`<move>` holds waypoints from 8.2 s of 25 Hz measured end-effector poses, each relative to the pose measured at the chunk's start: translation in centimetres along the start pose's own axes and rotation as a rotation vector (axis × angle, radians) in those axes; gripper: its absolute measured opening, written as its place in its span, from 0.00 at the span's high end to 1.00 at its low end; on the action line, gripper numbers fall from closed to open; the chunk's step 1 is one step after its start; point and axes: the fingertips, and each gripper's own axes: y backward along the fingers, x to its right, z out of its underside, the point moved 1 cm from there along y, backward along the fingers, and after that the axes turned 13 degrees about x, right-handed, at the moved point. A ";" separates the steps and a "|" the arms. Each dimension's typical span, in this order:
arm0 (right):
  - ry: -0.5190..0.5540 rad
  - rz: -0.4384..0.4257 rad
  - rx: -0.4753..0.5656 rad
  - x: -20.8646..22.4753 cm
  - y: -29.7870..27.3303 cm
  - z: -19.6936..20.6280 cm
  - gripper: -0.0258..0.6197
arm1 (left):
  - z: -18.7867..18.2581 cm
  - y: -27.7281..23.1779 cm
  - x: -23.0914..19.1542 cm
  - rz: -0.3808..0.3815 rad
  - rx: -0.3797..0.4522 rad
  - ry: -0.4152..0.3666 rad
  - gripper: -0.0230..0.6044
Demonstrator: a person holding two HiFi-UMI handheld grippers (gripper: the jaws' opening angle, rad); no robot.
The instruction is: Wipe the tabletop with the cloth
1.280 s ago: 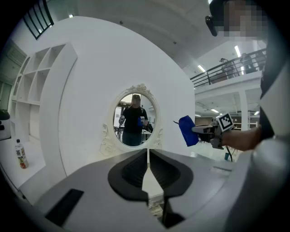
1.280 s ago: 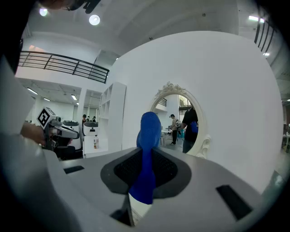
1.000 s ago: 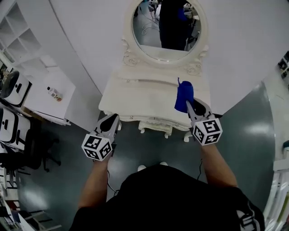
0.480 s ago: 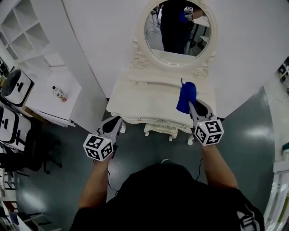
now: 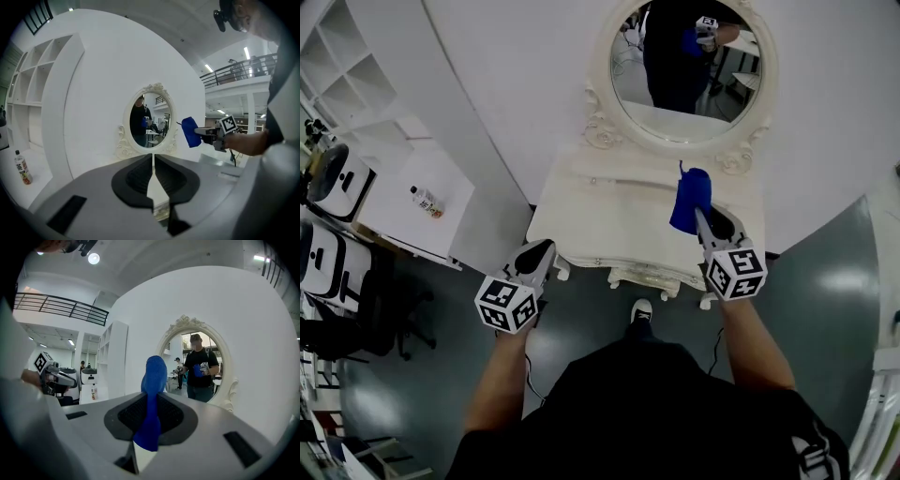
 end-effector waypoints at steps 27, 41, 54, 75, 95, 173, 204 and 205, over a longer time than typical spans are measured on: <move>-0.028 -0.103 -0.057 12.8 -22.1 3.9 0.88 | -2.5 -24.1 -12.1 -0.057 -0.013 -0.002 0.92; -0.028 -0.017 -0.086 7.3 -26.6 4.9 0.88 | -1.8 -24.9 -19.7 0.057 -0.026 0.024 0.92; -0.154 -0.052 -0.169 0.0 -33.4 9.9 0.88 | -1.3 -24.4 -26.6 0.082 -0.054 0.034 0.92; -0.379 -0.258 -0.516 -13.7 -40.5 28.0 0.88 | 2.2 -22.2 -31.8 0.035 -0.146 0.002 0.92; -0.438 -0.332 -0.821 -22.7 -41.1 43.1 0.88 | 6.4 -20.9 -33.2 0.071 -0.265 0.009 0.92; -0.287 0.675 -0.996 42.8 12.6 44.3 0.88 | 11.5 -43.0 5.6 0.418 -0.307 -0.008 0.92; -0.370 -0.019 -0.868 5.4 -19.4 37.0 0.88 | 7.0 -25.6 -17.4 0.089 -0.206 0.044 0.92; -0.368 -0.058 -0.868 3.3 -20.9 37.0 0.88 | 7.0 -24.6 -18.4 0.072 -0.208 0.045 0.92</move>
